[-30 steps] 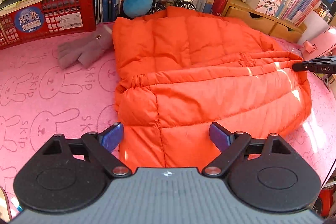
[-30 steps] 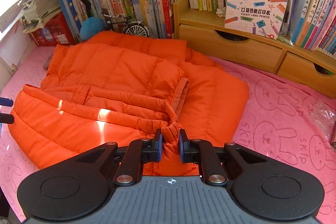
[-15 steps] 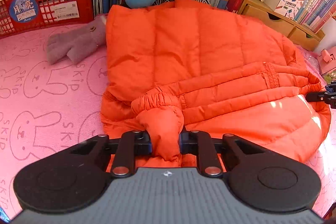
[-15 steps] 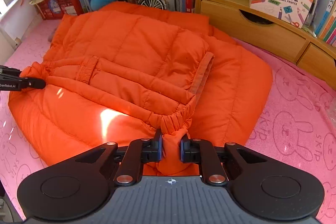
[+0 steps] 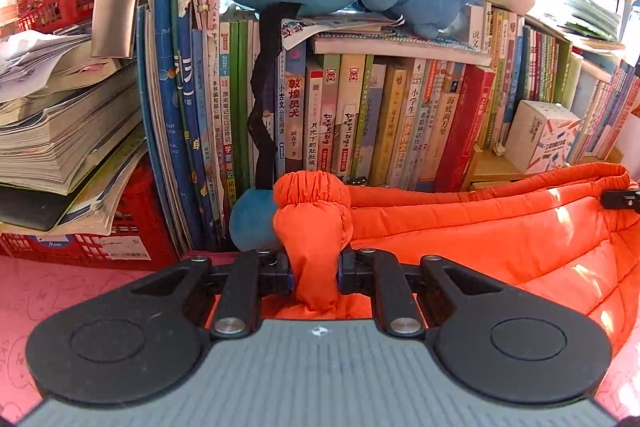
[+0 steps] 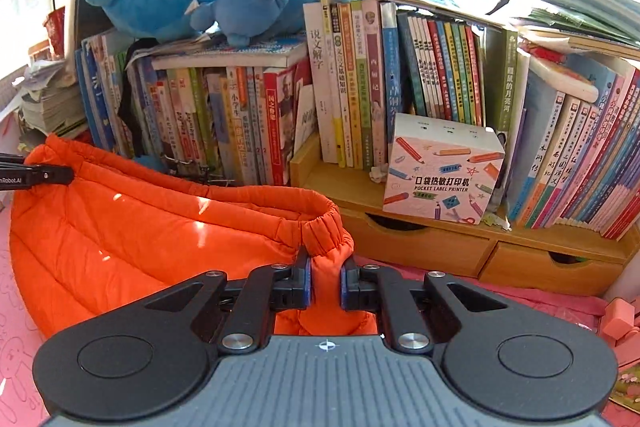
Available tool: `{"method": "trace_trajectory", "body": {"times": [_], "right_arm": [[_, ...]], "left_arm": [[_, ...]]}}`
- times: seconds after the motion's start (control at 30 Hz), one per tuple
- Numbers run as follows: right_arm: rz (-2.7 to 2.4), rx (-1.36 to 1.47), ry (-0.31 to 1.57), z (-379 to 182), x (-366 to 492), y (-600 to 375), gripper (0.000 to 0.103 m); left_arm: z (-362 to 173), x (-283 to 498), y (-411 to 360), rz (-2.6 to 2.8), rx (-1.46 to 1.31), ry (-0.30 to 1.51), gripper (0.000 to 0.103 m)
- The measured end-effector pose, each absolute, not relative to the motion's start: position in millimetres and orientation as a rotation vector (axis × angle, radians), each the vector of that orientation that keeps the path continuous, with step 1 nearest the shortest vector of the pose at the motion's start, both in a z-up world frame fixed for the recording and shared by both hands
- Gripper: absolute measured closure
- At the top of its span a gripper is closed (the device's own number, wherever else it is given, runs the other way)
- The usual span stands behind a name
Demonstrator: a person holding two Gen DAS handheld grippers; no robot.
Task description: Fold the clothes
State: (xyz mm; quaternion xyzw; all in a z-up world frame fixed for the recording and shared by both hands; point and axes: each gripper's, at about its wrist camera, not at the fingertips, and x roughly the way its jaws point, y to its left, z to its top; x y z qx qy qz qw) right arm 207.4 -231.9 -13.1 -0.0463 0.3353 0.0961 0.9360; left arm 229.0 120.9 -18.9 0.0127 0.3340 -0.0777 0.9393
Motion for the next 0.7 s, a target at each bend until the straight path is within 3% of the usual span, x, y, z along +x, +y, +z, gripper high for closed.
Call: {"method": "trace_trajectory", "body": {"times": [0.33,0.7], "right_arm": [[0.056,-0.105,0.791,-115.1,253.9,-220.5,0.085],[0.038,-0.052,0.791,-150.1,258.1,-222.9,0.083]], "left_arm": [[-103.6,273.2,95.5,-0.039,0.242,0.770,0.076],[-134.3,288.4,110.9,0.002,0.180,0.812,0.069]]}}
